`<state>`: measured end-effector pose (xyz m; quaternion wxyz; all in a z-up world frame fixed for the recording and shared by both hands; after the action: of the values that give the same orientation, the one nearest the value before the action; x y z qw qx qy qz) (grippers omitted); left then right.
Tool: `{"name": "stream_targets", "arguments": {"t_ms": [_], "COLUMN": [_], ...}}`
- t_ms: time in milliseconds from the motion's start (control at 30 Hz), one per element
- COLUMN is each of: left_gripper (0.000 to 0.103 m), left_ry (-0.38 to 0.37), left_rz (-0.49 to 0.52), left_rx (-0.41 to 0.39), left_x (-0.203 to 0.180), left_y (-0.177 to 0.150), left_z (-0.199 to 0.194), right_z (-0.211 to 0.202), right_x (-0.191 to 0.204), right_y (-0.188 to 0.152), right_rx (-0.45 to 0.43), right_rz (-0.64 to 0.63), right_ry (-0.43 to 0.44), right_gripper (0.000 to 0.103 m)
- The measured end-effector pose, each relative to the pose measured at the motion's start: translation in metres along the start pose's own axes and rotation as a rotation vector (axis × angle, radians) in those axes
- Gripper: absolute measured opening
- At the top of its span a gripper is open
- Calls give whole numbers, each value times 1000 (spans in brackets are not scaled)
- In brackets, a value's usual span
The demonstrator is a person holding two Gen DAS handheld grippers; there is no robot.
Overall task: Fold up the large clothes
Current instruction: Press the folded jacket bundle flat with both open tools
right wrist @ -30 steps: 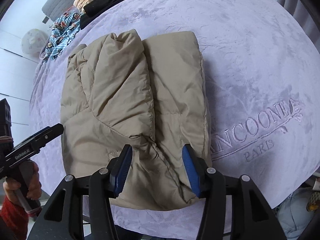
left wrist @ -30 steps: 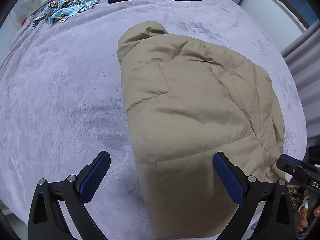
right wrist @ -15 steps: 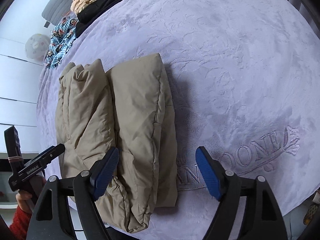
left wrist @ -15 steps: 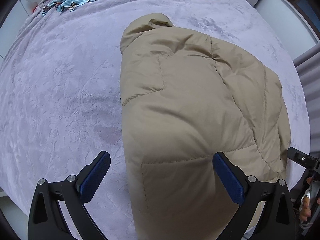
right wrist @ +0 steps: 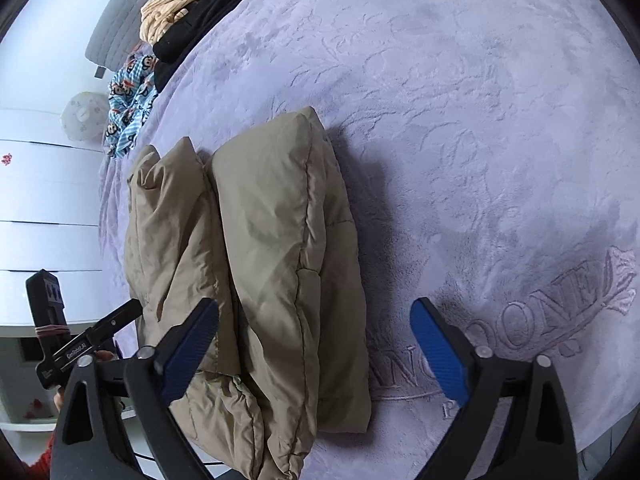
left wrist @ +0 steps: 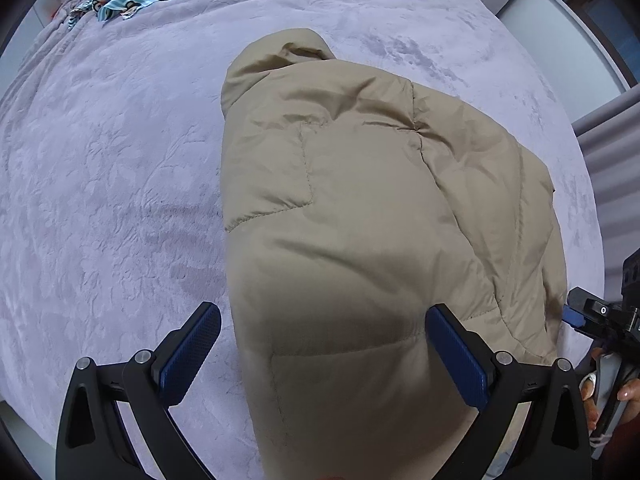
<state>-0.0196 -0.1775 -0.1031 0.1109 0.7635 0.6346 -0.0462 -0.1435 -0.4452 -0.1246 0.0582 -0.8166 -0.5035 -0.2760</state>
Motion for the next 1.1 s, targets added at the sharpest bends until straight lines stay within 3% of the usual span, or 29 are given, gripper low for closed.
{"name": "stream_targets", "arguments": {"t_ms": [133,367,467,533,700,900,1000,1100], "left_gripper": [103,103,103,103,103,103,103,103], "left_ry": [-17,-52,-102,-81,-36,-52,-54,-53], "left_rz": [0,-32,-64,-85,-60,-46,-45,-45], "left_rx": [-3,8,33,24,1,4,4,2], "left_x": [3,23,35,41,42,41,41,40], "left_y": [3,16,21,23,23,24,24,24], "left_z": [1,3,4,4,5,8,10,11], "right_z": [6,39,42,39,27,30,32,41], "right_x": [-6,-20,-18,-18,-16,-11,1,16], "right_y": [4,12,14,16,19,27,30,34], "right_rx": [-26,42,40,24,0,23,52,108], "right_rz": [33,116,122,129,98,41,-32,-132], "right_ry": [85,189,232,256,230,264,275,228], "right_gripper": [103,103,103,103,103,103,103,103]}}
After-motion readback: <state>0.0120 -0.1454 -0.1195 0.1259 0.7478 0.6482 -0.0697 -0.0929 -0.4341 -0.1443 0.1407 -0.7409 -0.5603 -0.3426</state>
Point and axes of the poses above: each gripper's, at about its wrist camera, not at the fingertips, and z roughly the way its jaws point, x to its left, y to its top, the point moved 1 cm from there along z, roughly the way its jaws point, and after that the axes turned 14 degrees about -z, right-handed, at the moved point
